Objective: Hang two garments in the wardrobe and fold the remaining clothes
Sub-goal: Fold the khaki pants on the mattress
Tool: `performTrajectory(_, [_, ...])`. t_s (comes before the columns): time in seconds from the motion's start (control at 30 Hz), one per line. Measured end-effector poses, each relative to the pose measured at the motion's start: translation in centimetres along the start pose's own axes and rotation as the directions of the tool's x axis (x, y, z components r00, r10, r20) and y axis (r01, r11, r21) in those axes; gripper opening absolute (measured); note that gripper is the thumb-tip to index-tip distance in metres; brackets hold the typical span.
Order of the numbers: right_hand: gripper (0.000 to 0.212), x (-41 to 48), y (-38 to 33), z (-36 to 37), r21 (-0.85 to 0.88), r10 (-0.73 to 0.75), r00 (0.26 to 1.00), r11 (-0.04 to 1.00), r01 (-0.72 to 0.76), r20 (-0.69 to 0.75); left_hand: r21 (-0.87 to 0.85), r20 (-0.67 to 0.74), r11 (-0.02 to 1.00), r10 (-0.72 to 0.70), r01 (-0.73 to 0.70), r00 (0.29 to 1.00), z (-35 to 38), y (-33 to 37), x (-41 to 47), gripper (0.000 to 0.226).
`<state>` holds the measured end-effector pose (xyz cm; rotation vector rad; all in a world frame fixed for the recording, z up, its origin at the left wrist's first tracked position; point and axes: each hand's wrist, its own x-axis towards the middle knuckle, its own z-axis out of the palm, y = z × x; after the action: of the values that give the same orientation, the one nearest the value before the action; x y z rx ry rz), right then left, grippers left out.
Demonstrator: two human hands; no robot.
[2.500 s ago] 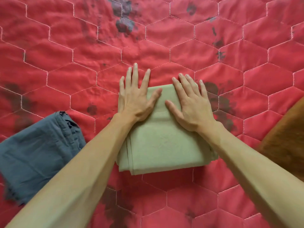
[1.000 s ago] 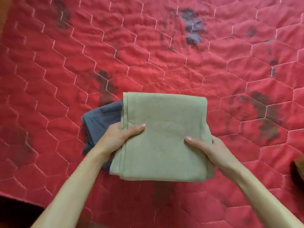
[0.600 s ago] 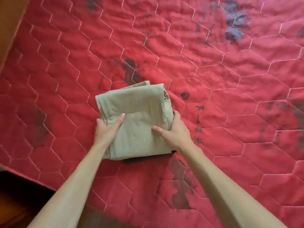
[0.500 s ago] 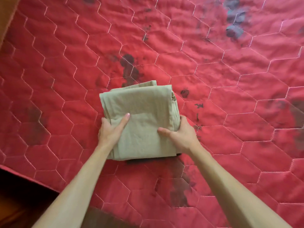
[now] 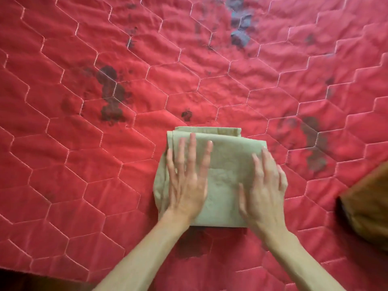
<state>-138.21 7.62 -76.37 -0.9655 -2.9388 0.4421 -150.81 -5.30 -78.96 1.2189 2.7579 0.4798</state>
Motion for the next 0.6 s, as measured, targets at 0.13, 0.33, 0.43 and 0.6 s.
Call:
performTrajectory(0.13, [0.063, 2.9, -0.3, 2.8, -0.148, -0.341, 0.928, 0.920, 0.362, 0.147, 0.171, 0.203, 0.925, 0.303, -0.338, 0.931, 1.5, -4.1, 2.1, 0.071])
performTrajectory(0.33, [0.065, 4.5, 2.7, 2.2, -0.205, -0.184, 0.956, 0.951, 0.232, 0.229, 0.161, 0.334, 0.986, -0.006, -0.050, 0.943, -0.7, -7.1, 2.9, 0.071])
performTrajectory(0.43, [0.065, 3.8, 2.1, -0.7, -0.169, -0.116, 0.958, 0.972, 0.164, 0.263, 0.186, 0.387, 0.982, -0.055, -0.019, 0.920, -3.1, -4.7, 3.4, 0.070])
performTrajectory(0.6, [0.064, 1.5, 2.4, -10.5, 0.035, -0.012, 0.957, 0.999, 0.002, 0.289, 0.059, 0.491, 0.996, -0.083, 0.062, 0.867, -9.9, 2.4, 3.9, 0.064])
